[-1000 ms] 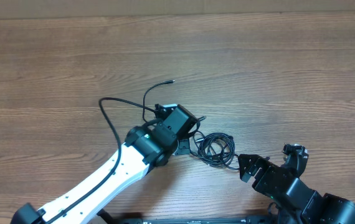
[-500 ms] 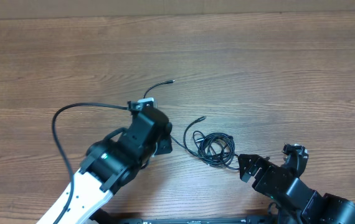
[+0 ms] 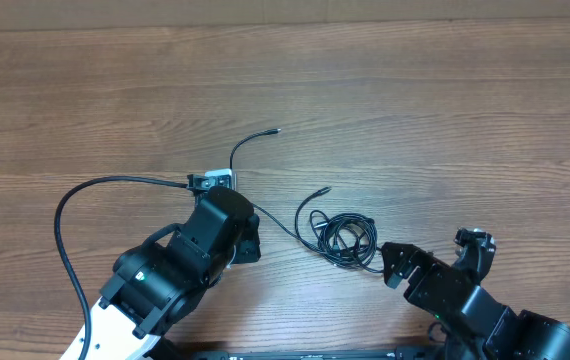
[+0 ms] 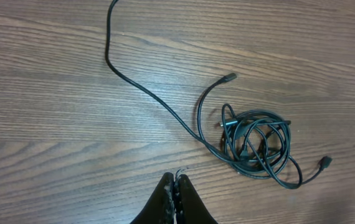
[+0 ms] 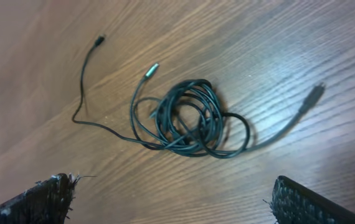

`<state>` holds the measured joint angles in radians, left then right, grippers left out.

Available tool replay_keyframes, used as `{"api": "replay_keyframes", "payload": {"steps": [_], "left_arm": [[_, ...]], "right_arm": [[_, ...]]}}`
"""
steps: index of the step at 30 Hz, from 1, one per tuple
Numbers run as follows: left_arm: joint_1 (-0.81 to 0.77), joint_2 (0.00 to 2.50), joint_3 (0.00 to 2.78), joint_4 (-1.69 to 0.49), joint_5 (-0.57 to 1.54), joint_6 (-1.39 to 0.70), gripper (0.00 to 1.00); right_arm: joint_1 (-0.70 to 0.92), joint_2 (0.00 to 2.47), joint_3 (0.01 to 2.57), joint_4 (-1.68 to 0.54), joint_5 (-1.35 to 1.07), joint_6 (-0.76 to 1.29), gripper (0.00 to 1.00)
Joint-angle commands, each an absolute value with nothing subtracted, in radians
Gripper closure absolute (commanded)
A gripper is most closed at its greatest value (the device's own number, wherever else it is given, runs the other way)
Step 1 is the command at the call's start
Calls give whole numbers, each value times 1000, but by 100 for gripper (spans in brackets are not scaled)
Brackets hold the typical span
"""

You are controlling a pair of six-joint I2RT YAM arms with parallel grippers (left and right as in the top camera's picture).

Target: Untangle cables

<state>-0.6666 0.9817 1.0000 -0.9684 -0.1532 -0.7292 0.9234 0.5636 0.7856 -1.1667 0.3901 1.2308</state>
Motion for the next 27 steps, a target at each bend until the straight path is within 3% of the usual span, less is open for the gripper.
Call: {"api": "replay_keyframes", "payload": {"steps": [1, 6, 18, 20, 21, 23, 27], "left_arm": [[-661, 977, 1011, -968, -133, -718, 96], [-661, 977, 1011, -959, -105, -718, 96], [-661, 972, 1012, -829, -86, -709, 96], [-661, 974, 1011, -833, -91, -685, 95], [-661, 980, 1010, -837, -86, -685, 84], [-662, 1004, 1004, -837, -15, -697, 62], [-662, 1093, 984, -834, 105, -719, 53]], "right_arm": [[921, 558, 803, -1121, 402, 1234, 0], [921, 558, 803, -1040, 381, 1234, 0], [921, 612, 735, -907, 132, 1235, 32], [921, 638, 720, -918, 130, 1234, 32], [921, 649, 720, -928, 133, 1234, 30], [921, 659, 720, -947, 184, 1227, 16], [921, 654, 752, -986, 278, 1231, 1]]}}
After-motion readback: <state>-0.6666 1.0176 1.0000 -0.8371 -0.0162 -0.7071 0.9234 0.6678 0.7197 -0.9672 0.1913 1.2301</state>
